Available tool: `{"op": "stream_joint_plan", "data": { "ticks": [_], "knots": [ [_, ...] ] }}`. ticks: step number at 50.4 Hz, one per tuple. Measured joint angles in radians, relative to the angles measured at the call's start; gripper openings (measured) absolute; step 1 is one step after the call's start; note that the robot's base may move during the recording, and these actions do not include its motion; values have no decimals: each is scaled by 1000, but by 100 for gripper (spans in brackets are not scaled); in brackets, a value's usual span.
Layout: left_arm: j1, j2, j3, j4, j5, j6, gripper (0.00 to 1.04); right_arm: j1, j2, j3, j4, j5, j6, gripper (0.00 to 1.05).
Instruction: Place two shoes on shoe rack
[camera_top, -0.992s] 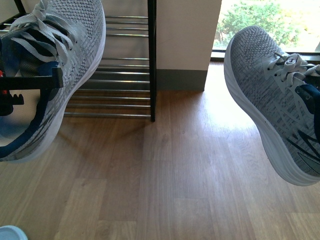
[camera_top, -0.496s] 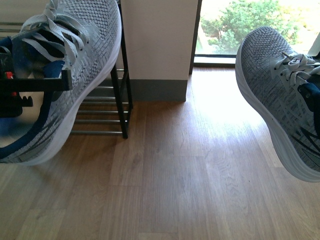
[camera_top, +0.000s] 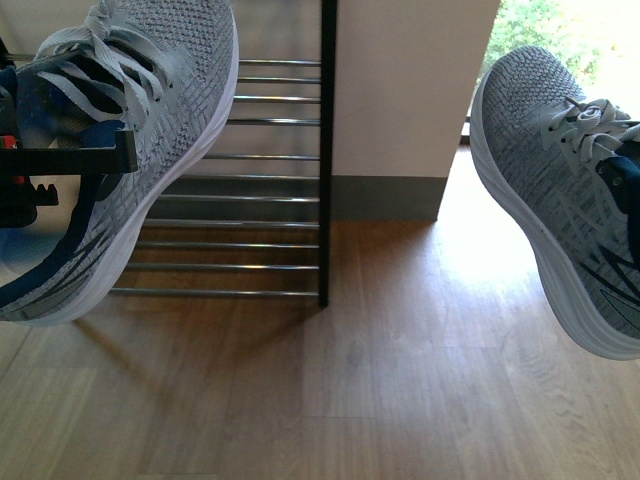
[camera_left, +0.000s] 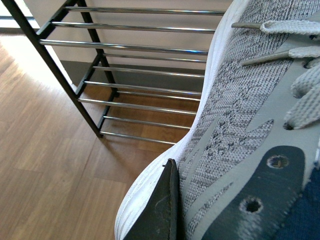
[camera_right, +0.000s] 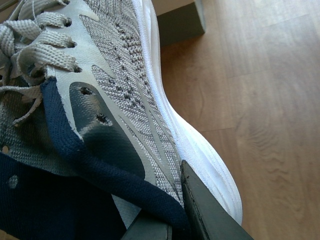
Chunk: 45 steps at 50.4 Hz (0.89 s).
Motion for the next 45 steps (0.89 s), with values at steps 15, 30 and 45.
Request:
{"op": "stream_joint_plan", "data": {
  "ticks": [15, 30, 45],
  "knots": [
    [1, 0, 0, 0, -4, 0, 2, 1, 0, 0, 0, -1, 0, 1],
    [14, 0, 0, 0, -11, -1, 2, 2, 2, -24, -7, 9, 0, 1],
    [6, 0, -1, 0, -4, 0, 2, 0, 2, -24, -7, 10, 0, 1]
  ]
}}
